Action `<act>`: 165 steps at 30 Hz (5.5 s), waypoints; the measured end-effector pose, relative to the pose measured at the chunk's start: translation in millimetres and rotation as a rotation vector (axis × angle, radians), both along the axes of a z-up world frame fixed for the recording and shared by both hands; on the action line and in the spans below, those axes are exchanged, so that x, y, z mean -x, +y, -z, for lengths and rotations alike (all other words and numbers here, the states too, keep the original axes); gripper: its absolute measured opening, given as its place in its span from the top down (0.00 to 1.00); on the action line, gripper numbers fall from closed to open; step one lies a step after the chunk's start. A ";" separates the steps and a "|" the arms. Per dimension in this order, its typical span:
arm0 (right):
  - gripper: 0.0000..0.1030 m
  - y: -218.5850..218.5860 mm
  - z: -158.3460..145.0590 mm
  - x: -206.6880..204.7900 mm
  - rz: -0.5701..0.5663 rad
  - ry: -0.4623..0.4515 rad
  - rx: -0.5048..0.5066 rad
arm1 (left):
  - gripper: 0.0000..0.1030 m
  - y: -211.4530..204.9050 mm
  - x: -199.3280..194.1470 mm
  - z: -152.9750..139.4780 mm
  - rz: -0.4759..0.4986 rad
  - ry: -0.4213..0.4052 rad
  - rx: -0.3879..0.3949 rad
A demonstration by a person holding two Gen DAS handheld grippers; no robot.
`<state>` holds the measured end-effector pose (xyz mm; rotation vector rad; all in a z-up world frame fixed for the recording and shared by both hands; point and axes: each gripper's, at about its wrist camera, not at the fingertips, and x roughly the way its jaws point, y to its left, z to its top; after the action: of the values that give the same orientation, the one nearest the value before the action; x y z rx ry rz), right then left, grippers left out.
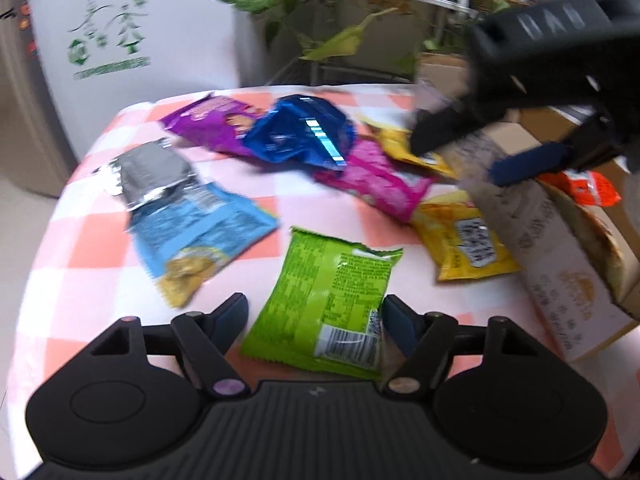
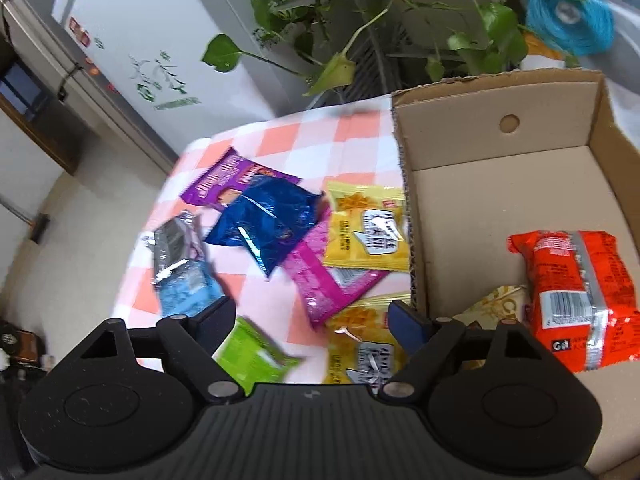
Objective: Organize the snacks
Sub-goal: 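Grasp green bag with left gripper while right gripper grasps yellow Little Waffle bag, then lift green bag with left tool while right tool lifts waffle bag toward box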
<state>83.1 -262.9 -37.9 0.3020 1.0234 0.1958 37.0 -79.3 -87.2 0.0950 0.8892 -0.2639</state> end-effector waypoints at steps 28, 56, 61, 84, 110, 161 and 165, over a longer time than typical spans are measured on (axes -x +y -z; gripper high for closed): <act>0.22 59.4 23.2 -5.6 -0.150 0.025 0.085 | 0.31 73.4 -0.6 -13.5 -0.224 0.041 0.062; 0.22 51.3 22.7 -6.3 -0.091 0.070 0.141 | 0.32 82.1 -3.7 -20.4 -0.208 0.033 0.087; 0.23 66.1 28.5 -1.9 -0.052 0.078 0.251 | 0.32 79.2 -3.6 -20.4 -0.191 0.017 0.059; 0.25 61.6 25.0 -6.2 -0.011 0.096 0.204 | 0.32 73.5 -6.9 -16.0 -0.082 0.019 0.064; 0.48 71.4 17.9 10.9 -0.113 0.010 0.199 | 0.52 75.2 0.1 -28.1 -0.090 -0.022 0.094; 0.48 -2.7 -51.6 39.4 -0.131 -0.275 0.171 | 0.51 17.9 21.9 -85.6 -0.170 -0.078 0.163; 0.48 -20.2 -60.6 42.3 -0.099 -0.302 0.161 | 0.51 -2.3 19.2 -92.7 -0.132 -0.085 0.179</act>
<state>40.8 -283.0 22.7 0.0721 0.7500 0.2391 17.8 -81.5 5.4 -0.1178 0.7801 -0.2137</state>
